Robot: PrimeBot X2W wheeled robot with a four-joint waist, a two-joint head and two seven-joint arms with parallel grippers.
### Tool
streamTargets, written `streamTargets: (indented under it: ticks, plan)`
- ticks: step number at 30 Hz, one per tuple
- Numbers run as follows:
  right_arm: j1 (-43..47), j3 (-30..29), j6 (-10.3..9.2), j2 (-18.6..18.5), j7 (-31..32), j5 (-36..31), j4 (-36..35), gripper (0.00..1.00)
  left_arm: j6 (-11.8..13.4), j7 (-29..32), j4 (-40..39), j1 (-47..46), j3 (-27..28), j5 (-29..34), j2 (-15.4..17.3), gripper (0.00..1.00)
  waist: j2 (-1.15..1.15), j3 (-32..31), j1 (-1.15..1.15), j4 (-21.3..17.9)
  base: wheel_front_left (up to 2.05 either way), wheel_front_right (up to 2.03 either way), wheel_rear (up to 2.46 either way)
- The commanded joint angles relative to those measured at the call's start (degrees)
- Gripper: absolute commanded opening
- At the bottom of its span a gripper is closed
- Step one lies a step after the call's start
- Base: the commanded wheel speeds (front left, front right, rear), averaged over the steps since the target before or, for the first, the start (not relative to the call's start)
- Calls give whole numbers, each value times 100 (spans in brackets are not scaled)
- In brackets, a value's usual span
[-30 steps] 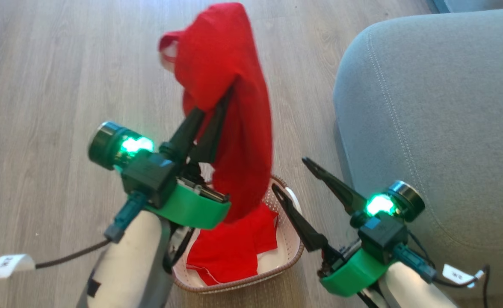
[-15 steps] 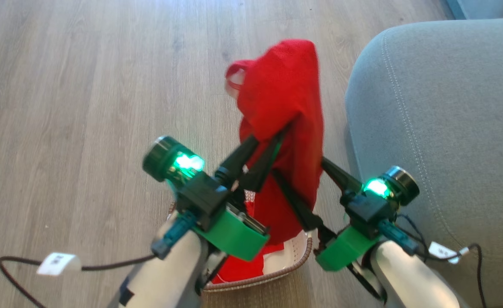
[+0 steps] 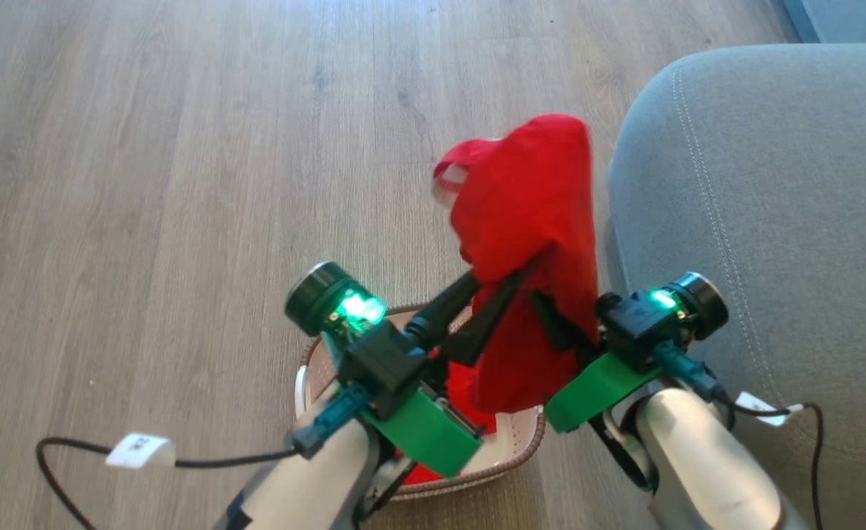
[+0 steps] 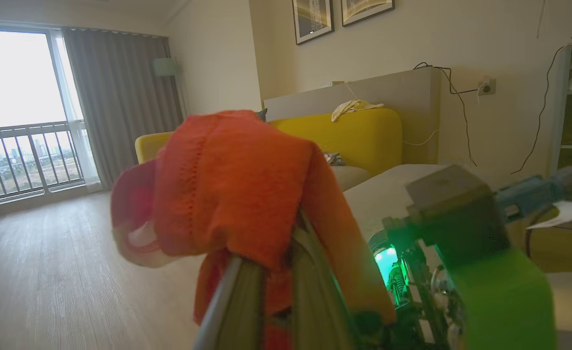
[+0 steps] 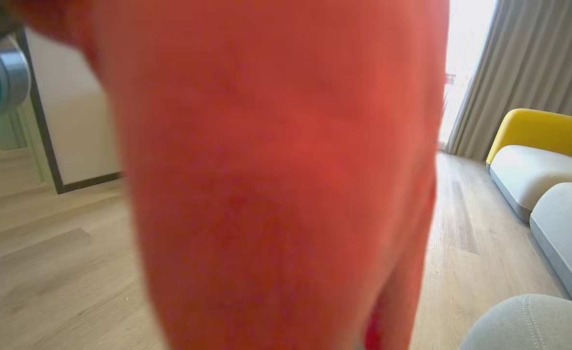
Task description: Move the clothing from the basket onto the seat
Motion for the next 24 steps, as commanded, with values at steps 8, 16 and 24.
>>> streamTargets:
  ticks: [8, 16, 24]
  plan:
    - [-53, -603, -1, 192, -37, 26, -470, 0, -38, -28, 37, -1, 584, 65, 29, 0, 0, -10, 0, 28, 0, 0, 0]
    - [8, -826, -1, 196, -37, 203, -740, 0, -178, -28, 427, 135, 672, 128, 29, 0, 0, -12, 0, 58, 0, 0, 0]
    - [55, -959, -1, 196, -37, 238, -865, 0, -387, -28, 1273, 221, 269, 165, 34, 0, 0, -29, 0, 81, 0, 0, 0]
